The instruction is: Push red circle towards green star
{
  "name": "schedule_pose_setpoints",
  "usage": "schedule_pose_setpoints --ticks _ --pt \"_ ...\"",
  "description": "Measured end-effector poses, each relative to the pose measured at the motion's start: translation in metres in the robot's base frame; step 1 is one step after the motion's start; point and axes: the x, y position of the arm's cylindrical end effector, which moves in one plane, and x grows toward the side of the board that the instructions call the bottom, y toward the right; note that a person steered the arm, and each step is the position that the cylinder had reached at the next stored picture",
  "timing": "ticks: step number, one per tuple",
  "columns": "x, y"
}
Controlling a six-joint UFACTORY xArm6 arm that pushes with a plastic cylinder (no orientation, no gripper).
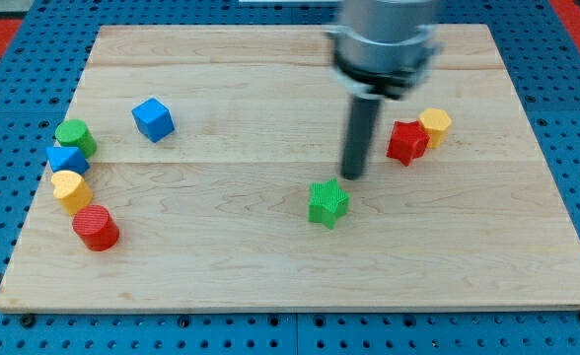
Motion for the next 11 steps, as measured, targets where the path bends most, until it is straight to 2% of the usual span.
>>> schedule_pose_setpoints --ticks 1,2,3,4,5,6,7,8,10,11 --pt "-0.009 -0.126" --pt "0.077 -0.173" --pt "0.144 -0.19" --pt "0.12 -0.275" --pt "0.078 -0.261" --pt "0.062 -0.181" --pt "0.076 -0.16" --pt "0.068 -0.111" --pt "0.097 -0.079" --pt "0.044 -0.057"
